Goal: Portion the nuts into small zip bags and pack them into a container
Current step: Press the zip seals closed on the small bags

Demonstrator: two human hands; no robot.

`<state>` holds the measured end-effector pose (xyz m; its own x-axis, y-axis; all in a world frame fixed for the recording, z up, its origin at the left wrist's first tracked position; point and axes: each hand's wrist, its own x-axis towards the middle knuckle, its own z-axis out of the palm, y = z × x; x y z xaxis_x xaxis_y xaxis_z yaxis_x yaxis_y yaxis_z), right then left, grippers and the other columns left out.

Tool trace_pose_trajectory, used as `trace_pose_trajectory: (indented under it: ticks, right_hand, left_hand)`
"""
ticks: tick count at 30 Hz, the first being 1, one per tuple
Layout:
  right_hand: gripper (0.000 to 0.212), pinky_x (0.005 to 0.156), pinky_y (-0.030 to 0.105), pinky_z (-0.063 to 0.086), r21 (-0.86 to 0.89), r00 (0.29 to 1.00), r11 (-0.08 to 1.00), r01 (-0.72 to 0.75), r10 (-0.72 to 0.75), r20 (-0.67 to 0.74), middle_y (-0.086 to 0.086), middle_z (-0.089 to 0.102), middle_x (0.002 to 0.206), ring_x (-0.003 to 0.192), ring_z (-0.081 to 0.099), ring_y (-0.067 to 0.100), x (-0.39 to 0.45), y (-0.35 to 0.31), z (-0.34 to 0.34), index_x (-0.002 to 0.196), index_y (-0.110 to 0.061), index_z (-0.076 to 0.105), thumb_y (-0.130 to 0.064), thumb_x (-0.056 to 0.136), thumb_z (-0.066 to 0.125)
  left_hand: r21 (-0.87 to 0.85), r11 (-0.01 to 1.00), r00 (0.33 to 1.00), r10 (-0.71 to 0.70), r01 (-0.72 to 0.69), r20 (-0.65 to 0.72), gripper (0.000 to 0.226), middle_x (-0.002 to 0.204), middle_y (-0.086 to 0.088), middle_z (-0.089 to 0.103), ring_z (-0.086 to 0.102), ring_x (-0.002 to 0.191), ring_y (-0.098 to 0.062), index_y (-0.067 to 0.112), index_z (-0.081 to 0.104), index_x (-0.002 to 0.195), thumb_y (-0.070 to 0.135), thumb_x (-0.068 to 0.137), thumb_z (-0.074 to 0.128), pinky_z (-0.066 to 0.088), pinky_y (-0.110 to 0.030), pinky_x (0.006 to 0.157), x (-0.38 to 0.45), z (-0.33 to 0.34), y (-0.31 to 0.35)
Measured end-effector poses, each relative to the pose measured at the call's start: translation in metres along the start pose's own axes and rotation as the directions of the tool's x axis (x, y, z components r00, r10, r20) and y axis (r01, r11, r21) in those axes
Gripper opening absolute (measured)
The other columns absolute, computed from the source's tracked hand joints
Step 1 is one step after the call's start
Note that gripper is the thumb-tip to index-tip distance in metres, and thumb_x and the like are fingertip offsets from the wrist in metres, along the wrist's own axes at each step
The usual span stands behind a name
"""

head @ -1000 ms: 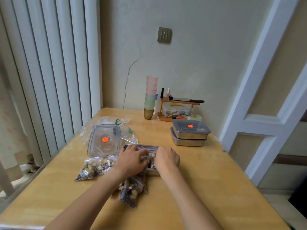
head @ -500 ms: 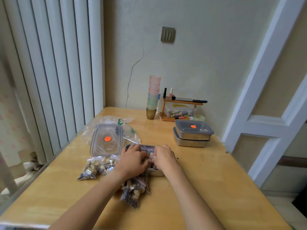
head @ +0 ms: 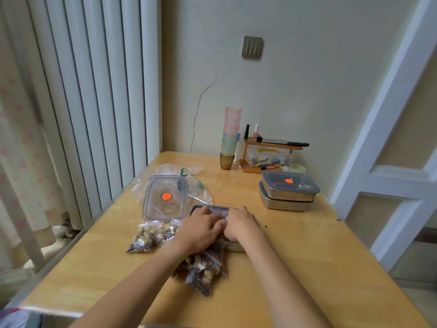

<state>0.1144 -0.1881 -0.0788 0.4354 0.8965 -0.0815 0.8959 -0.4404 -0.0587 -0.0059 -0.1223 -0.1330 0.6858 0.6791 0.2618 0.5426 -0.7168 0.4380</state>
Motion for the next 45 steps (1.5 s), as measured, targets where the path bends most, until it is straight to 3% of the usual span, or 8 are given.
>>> trace_pose_trajectory:
  ticks: [5, 11, 18, 27, 32, 36, 41, 45]
  right_hand:
    - [0.03, 0.081, 0.036, 0.048, 0.242, 0.967, 0.969, -0.042, 0.1, -0.233, 0.011, 0.05, 0.131, 0.111, 0.061, 0.03, 0.013, -0.005, 0.001, 0.131, -0.012, 0.052, -0.018, 0.102, 0.057]
    - [0.02, 0.078, 0.035, 0.053, 0.3, 0.963, 0.943, 0.142, -0.062, -0.263, 0.007, 0.058, 0.117, 0.091, 0.06, 0.022, 0.03, -0.021, 0.031, 0.118, -0.013, 0.058, -0.023, 0.106, 0.046]
    - [0.032, 0.082, 0.041, 0.051, 0.142, 0.964, 0.973, 0.183, -0.149, -0.218, 0.008, 0.048, 0.129, 0.106, 0.062, 0.03, 0.037, -0.025, 0.042, 0.135, -0.014, 0.044, -0.025, 0.106, 0.05]
    - [0.012, 0.081, 0.036, 0.056, 0.543, 0.927, 0.813, 0.211, 0.009, -0.375, -0.006, 0.06, 0.098, 0.088, 0.06, 0.014, 0.046, -0.011, 0.048, 0.091, -0.023, 0.058, -0.018, 0.101, 0.054]
    - [0.033, 0.082, 0.044, 0.058, 0.948, 0.871, 0.256, 0.188, 0.403, -0.282, -0.005, 0.071, 0.094, 0.091, 0.069, 0.022, 0.037, 0.004, 0.026, 0.097, -0.03, 0.064, -0.047, 0.108, 0.038]
    - [0.053, 0.085, 0.043, 0.055, 0.976, 0.968, -0.176, 0.124, 0.236, -0.081, 0.004, 0.079, 0.099, 0.086, 0.072, 0.028, 0.029, 0.032, 0.008, 0.115, -0.028, 0.069, -0.06, 0.108, 0.028]
    - [0.021, 0.086, 0.043, 0.058, 0.908, 0.942, 0.417, 0.029, 0.293, -0.165, 0.0, 0.076, 0.094, 0.091, 0.068, 0.023, 0.023, 0.052, 0.017, 0.095, -0.024, 0.069, -0.042, 0.098, 0.06]
    - [0.026, 0.079, 0.035, 0.048, 0.673, 0.858, 0.732, -0.107, 0.41, -0.311, 0.012, 0.068, 0.108, 0.1, 0.061, 0.031, 0.018, 0.04, 0.034, 0.103, -0.011, 0.067, -0.032, 0.099, 0.052]
  left_hand:
    - [-0.004, 0.926, 0.775, -0.318, 0.377, -0.547, 0.029, 0.115, -0.009, 0.057, 0.047, 0.108, -0.025, 0.013, 0.063, 0.119, 0.021, 0.093, 0.054, 0.04, -0.035, 0.089, 0.0, -0.035, -0.042]
    - [-0.025, 0.625, 0.603, -0.763, 0.781, -0.236, 0.045, 0.129, -0.02, 0.053, 0.047, 0.12, -0.038, 0.003, 0.053, 0.123, 0.036, 0.091, 0.05, 0.044, -0.045, 0.097, -0.002, -0.053, -0.093]
    - [-0.137, 0.681, 0.619, -0.718, 0.72, -0.318, 0.007, 0.083, -0.012, 0.062, 0.06, 0.076, -0.033, 0.006, 0.053, 0.087, 0.012, 0.083, 0.054, 0.048, -0.038, 0.065, 0.003, -0.053, -0.117]
    - [-0.374, 0.907, 0.426, -0.422, 0.195, -0.8, 0.019, 0.11, -0.005, 0.043, 0.043, 0.082, -0.017, 0.008, 0.052, 0.108, -0.003, 0.098, 0.04, 0.035, -0.026, 0.074, 0.007, -0.096, -0.064]
    - [-0.415, 0.906, 0.738, -0.336, 0.083, -0.585, 0.029, 0.1, -0.004, 0.06, 0.053, 0.088, -0.017, 0.011, 0.066, 0.098, -0.008, 0.096, 0.044, 0.039, -0.026, 0.075, 0.029, -0.099, -0.045]
    - [-0.526, 0.832, 0.891, -0.362, 0.177, -0.273, 0.025, 0.087, 0.002, 0.069, 0.059, 0.079, -0.019, 0.014, 0.068, 0.092, 0.004, 0.102, 0.048, 0.048, -0.032, 0.069, 0.045, -0.07, -0.04]
    - [-0.336, 0.93, 0.909, -0.265, 0.152, -0.322, 0.013, 0.094, 0.001, 0.07, 0.059, 0.074, -0.011, 0.011, 0.071, 0.099, 0.009, 0.1, 0.058, 0.041, -0.008, 0.064, 0.052, -0.049, -0.03]
    - [-0.301, 0.924, 0.888, -0.33, 0.236, -0.319, 0.022, 0.112, -0.014, 0.066, 0.06, 0.105, -0.028, 0.001, 0.065, 0.113, 0.016, 0.098, 0.06, 0.045, -0.03, 0.087, 0.053, -0.026, -0.026]
